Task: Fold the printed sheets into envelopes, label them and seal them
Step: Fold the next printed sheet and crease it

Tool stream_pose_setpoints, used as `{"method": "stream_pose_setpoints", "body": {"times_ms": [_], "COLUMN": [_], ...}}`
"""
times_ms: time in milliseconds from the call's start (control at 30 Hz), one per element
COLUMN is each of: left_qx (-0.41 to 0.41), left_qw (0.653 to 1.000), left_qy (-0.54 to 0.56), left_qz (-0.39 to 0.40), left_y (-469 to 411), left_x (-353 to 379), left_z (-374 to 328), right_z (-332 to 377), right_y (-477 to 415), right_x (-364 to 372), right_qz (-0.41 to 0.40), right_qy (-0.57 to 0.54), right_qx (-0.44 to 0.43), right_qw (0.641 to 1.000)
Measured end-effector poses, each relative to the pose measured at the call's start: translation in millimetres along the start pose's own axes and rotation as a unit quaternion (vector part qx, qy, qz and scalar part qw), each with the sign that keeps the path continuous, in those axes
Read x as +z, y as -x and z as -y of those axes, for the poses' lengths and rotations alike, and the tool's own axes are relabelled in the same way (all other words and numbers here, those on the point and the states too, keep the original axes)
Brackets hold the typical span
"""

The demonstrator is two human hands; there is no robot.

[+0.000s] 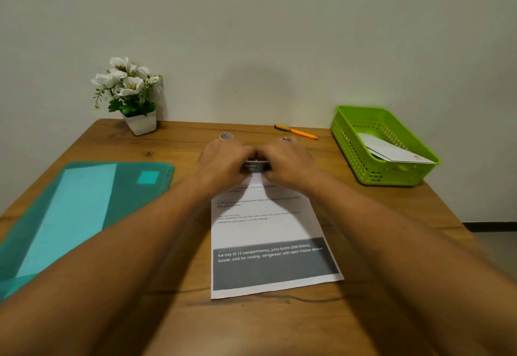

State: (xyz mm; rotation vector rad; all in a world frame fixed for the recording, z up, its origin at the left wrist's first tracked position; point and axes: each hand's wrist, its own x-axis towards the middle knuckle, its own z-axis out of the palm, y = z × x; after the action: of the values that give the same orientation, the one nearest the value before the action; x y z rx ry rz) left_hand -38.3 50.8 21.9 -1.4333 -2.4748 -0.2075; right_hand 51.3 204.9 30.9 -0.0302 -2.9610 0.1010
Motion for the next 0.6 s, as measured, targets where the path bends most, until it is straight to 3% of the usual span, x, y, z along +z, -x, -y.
{"method": "stream_pose_setpoints", "body": {"times_ms": [333,600], "left_qx": [-0.043,-0.049], "left_qw": [0.998,0.992], "left_qy": [0.054,0.109], "left_qz": [0.002,0.047], "left_y": [54,73], "left_x": [21,35], "left_z": [-22,-25], "right_z": [17,19], "right_y": [56,70], "right_x": [38,57], "right_qz": [-0.068,-0.013], "right_qy": [-0.022,-0.12], "right_qx": [0.029,0.043], "right_qw": [0.997,0.992]}}
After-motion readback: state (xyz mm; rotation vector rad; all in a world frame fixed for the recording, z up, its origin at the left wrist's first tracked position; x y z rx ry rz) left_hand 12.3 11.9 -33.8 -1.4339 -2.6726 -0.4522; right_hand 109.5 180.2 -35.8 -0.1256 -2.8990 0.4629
